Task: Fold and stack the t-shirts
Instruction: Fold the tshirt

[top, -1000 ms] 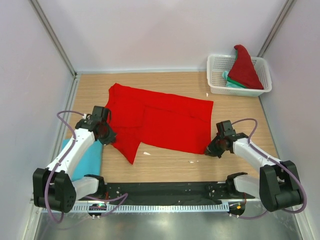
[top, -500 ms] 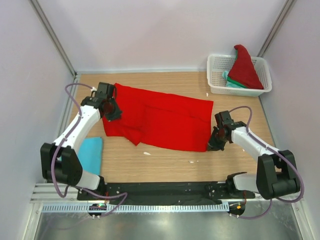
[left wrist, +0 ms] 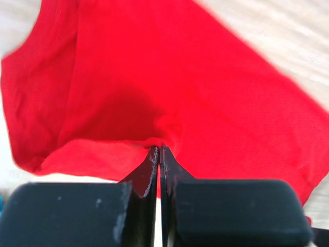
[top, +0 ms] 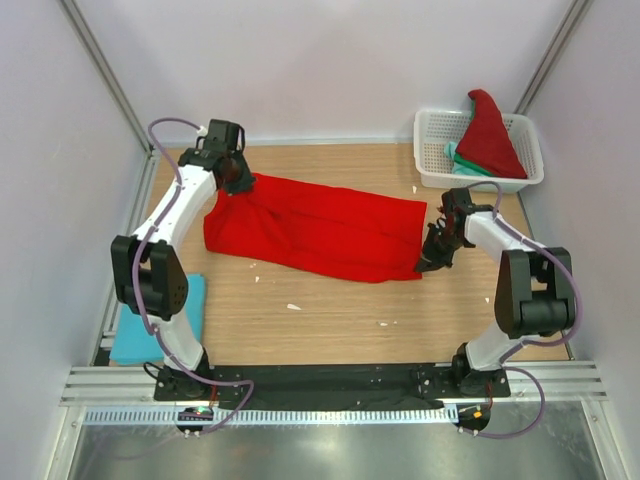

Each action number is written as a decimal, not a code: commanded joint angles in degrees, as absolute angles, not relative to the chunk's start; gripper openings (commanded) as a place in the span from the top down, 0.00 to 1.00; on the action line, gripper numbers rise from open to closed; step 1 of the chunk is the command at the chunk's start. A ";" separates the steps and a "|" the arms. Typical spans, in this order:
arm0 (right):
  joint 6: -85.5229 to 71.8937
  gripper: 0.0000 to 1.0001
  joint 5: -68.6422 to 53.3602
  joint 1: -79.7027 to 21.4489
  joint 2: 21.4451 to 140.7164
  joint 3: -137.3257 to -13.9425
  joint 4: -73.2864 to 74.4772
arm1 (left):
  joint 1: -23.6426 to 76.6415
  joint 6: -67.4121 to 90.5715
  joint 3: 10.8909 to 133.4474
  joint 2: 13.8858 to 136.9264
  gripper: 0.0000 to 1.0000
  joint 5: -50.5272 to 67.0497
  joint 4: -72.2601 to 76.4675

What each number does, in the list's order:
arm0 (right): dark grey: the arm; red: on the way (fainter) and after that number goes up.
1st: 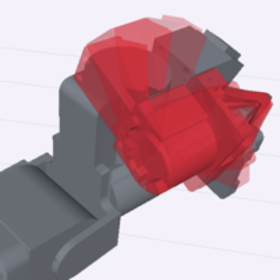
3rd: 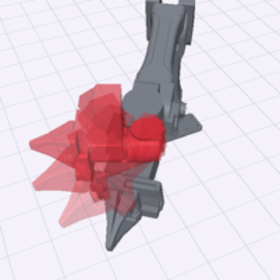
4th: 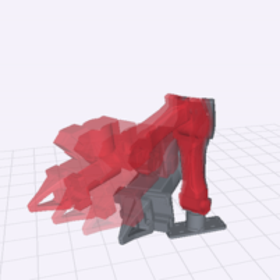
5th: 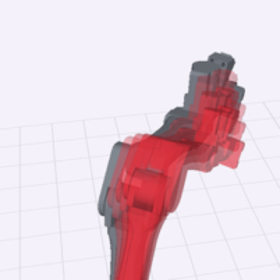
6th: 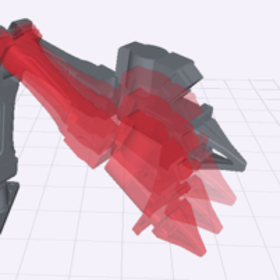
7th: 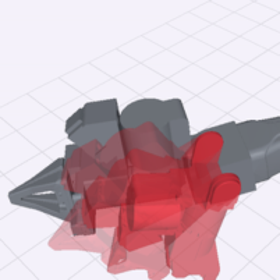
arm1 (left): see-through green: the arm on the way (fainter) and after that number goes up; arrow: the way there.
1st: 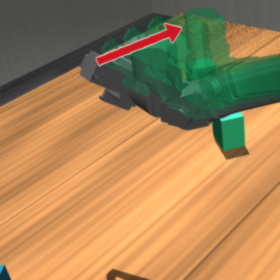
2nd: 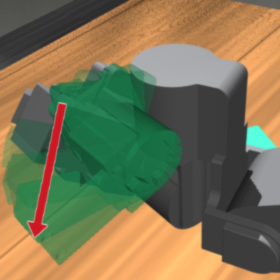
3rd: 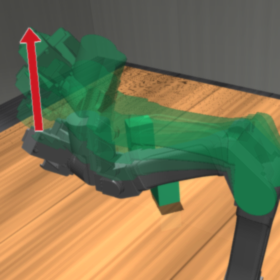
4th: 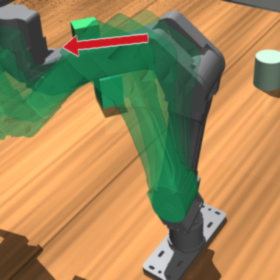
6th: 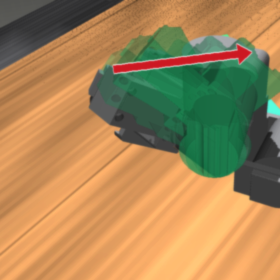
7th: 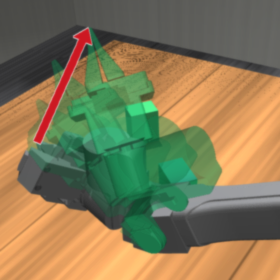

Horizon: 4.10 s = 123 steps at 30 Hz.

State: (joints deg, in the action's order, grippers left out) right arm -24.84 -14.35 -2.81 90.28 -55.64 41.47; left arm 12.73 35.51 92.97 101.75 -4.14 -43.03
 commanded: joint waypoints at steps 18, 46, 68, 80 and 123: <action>-21.27 0.95 -18.72 -0.79 101.07 -72.59 45.61 | 8.97 34.01 110.74 113.11 1.00 -2.02 -40.60; -22.06 0.94 -19.34 1.67 111.53 -83.05 47.02 | 4.75 36.82 111.89 116.54 1.00 0.35 -40.25; -21.71 0.92 -18.72 2.11 112.59 -83.06 47.81 | 2.46 36.74 109.78 113.03 1.00 -4.57 -42.80; -22.15 0.90 -19.16 2.29 115.40 -85.43 47.20 | 2.37 36.82 110.83 115.31 1.00 -4.40 -42.01; -22.33 0.56 -11.69 2.55 112.24 -87.98 48.34 | 2.37 31.03 117.77 119.10 0.69 -6.06 -39.99</action>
